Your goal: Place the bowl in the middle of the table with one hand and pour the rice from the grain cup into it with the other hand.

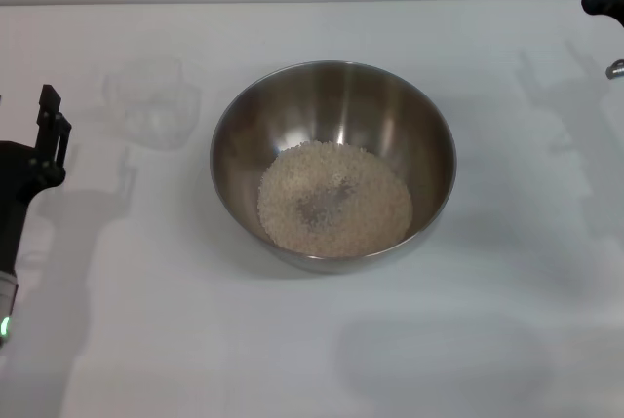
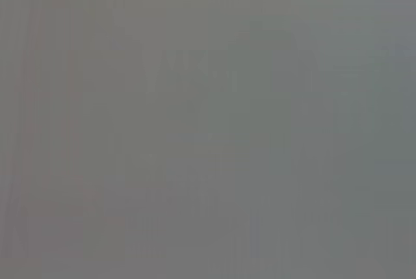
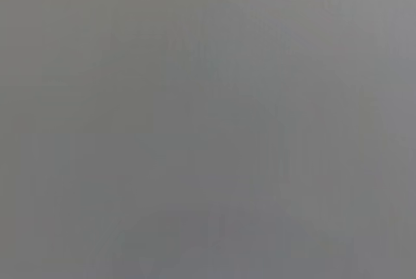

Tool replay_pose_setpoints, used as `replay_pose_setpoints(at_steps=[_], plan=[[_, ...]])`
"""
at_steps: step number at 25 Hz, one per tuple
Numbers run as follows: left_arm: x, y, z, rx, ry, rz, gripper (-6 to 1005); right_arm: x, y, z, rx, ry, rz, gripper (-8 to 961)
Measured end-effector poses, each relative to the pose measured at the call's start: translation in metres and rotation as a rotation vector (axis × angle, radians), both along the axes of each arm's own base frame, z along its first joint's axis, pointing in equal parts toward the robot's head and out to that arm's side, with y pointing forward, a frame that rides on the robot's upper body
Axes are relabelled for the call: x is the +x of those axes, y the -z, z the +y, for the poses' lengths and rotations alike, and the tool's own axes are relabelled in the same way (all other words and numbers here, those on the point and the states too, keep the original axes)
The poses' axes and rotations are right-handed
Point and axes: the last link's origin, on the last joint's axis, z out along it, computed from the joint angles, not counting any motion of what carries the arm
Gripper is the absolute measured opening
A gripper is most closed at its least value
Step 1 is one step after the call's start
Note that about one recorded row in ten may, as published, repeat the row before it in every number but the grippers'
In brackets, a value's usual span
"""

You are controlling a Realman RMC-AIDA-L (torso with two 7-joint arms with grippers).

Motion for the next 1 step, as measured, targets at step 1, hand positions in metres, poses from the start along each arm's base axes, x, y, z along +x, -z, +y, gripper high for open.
replay_pose_setpoints(at_steps=[1], plan=[[-0.0007, -0.0020, -0.0012, 0.004, 0.012, -0.008, 491, 0.0000, 0.0000, 0.0000, 0.000, 0.000, 0.000, 654]])
